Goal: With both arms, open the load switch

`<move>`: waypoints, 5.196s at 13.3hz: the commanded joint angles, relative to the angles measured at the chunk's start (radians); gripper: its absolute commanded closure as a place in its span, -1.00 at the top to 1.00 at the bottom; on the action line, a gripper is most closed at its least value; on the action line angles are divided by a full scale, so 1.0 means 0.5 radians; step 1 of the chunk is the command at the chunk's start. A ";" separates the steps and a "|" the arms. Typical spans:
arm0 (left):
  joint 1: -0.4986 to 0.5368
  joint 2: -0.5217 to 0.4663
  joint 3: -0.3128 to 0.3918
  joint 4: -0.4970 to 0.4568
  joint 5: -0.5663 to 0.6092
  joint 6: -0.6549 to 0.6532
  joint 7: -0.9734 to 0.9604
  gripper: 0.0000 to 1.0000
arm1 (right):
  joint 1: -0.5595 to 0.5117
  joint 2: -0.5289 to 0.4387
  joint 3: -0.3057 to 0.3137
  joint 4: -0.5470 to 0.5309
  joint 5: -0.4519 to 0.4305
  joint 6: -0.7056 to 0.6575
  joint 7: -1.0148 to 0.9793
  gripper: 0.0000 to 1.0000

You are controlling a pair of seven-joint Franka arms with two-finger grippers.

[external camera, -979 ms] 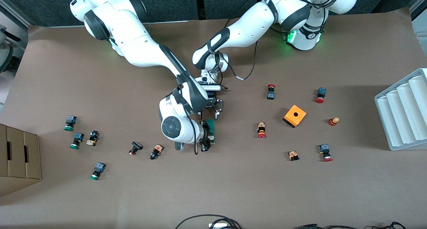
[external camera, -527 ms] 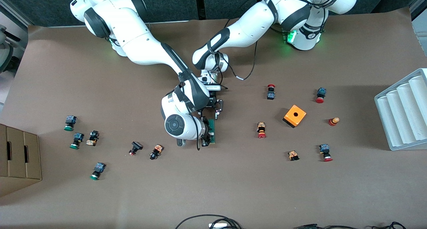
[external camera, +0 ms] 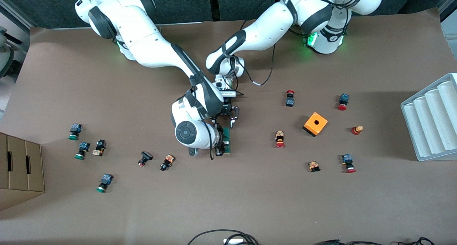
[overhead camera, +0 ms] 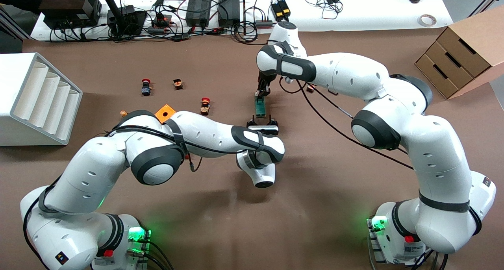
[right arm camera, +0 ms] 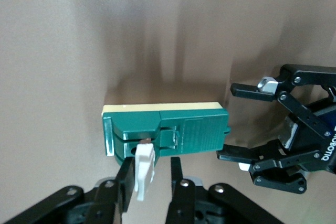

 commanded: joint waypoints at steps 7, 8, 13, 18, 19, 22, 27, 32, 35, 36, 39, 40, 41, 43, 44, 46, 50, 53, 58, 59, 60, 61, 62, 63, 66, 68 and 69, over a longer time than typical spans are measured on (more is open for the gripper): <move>-0.013 0.028 0.013 0.035 0.038 -0.004 -0.017 0.59 | -0.002 -0.095 -0.003 -0.069 0.024 -0.082 -0.035 -0.30; -0.013 0.025 0.013 0.032 0.038 -0.004 -0.017 0.59 | 0.001 -0.098 -0.003 -0.069 0.024 -0.085 -0.035 -0.30; -0.013 0.025 0.013 0.035 0.038 -0.004 -0.017 0.59 | 0.001 -0.101 -0.003 -0.069 0.024 -0.104 -0.035 -0.32; -0.013 0.025 0.013 0.035 0.038 -0.004 -0.017 0.59 | 0.013 -0.104 -0.003 -0.084 0.024 -0.107 -0.029 -0.42; -0.013 0.025 0.013 0.035 0.038 -0.004 -0.017 0.59 | 0.013 -0.107 -0.003 -0.093 0.024 -0.110 -0.029 -0.42; -0.013 0.025 0.013 0.035 0.038 -0.004 -0.017 0.59 | 0.029 -0.119 0.000 -0.127 0.021 -0.107 -0.035 -0.42; -0.013 0.025 0.013 0.035 0.038 -0.004 -0.017 0.59 | 0.047 -0.135 0.000 -0.161 -0.003 -0.104 -0.032 -0.42; -0.013 0.025 0.013 0.035 0.038 -0.004 -0.017 0.59 | 0.072 -0.138 0.000 -0.201 -0.052 -0.082 -0.042 -0.42; -0.013 0.025 0.016 0.035 0.038 -0.004 -0.017 0.59 | 0.081 -0.135 0.000 -0.207 -0.055 -0.070 -0.045 -0.42; -0.013 0.025 0.013 0.035 0.038 -0.004 -0.017 0.59 | 0.093 -0.132 0.000 -0.210 -0.067 -0.061 -0.045 -0.42; -0.013 0.025 0.013 0.035 0.038 -0.004 -0.017 0.59 | 0.102 -0.132 0.000 -0.244 -0.077 -0.024 -0.054 -0.42; -0.013 0.025 0.013 0.035 0.038 -0.004 -0.017 0.59 | 0.102 -0.129 0.000 -0.247 -0.077 -0.015 -0.054 -0.42; -0.013 0.025 0.013 0.035 0.038 -0.004 -0.017 0.59 | 0.102 -0.126 0.000 -0.247 -0.080 -0.009 -0.054 -0.42; -0.010 0.025 0.013 0.035 0.038 -0.004 -0.017 0.59 | 0.105 -0.123 0.000 -0.247 -0.080 -0.002 -0.054 -0.42; -0.010 0.025 0.013 0.035 0.038 -0.004 -0.017 0.59 | 0.111 -0.120 -0.003 -0.250 -0.080 0.004 -0.054 -0.42; -0.010 0.025 0.013 0.038 0.038 -0.004 -0.017 0.59 | 0.118 -0.116 -0.003 -0.280 -0.086 0.046 -0.057 -0.42; -0.010 0.025 0.013 0.038 0.038 -0.004 -0.013 0.59 | 0.115 -0.116 0.000 -0.277 -0.098 0.044 -0.051 -0.42; -0.010 0.025 0.013 0.038 0.038 -0.004 -0.017 0.59 | 0.075 -0.174 -0.003 -0.241 -0.098 -0.011 -0.057 -0.08; -0.013 0.025 0.013 0.038 0.038 -0.004 -0.017 0.59 | -0.094 -0.407 0.000 -0.164 -0.169 -0.232 -0.405 1.00; -0.010 0.025 0.013 0.038 0.038 -0.004 -0.017 0.59 | -0.143 -0.481 0.000 -0.167 -0.184 -0.290 -0.534 1.00; -0.010 0.025 0.013 0.038 0.038 -0.004 -0.013 0.59 | -0.216 -0.554 0.012 -0.170 -0.224 -0.364 -0.687 1.00; -0.010 0.025 0.013 0.035 0.038 -0.004 -0.013 0.59 | -0.287 -0.637 0.057 -0.170 -0.282 -0.416 -0.859 1.00; -0.010 0.022 0.013 0.038 0.038 0.000 -0.010 0.59 | -0.369 -0.714 0.088 -0.176 -0.334 -0.477 -1.037 1.00; -0.010 0.022 0.013 0.038 0.041 0.003 -0.010 0.62 | -0.452 -0.788 0.092 -0.182 -0.368 -0.566 -1.239 1.00; -0.001 0.007 0.010 0.038 0.023 0.012 0.032 0.87 | -0.685 -0.999 0.085 -0.246 -0.426 -0.809 -1.975 1.00; -0.001 0.001 0.010 0.041 0.020 0.018 0.042 1.00 | -0.811 -1.156 0.085 -0.308 -0.573 -0.977 -2.414 1.00; -0.001 -0.009 0.001 0.041 0.014 0.042 0.042 1.00 | -0.876 -1.232 0.082 -0.338 -0.638 -1.048 -2.647 1.00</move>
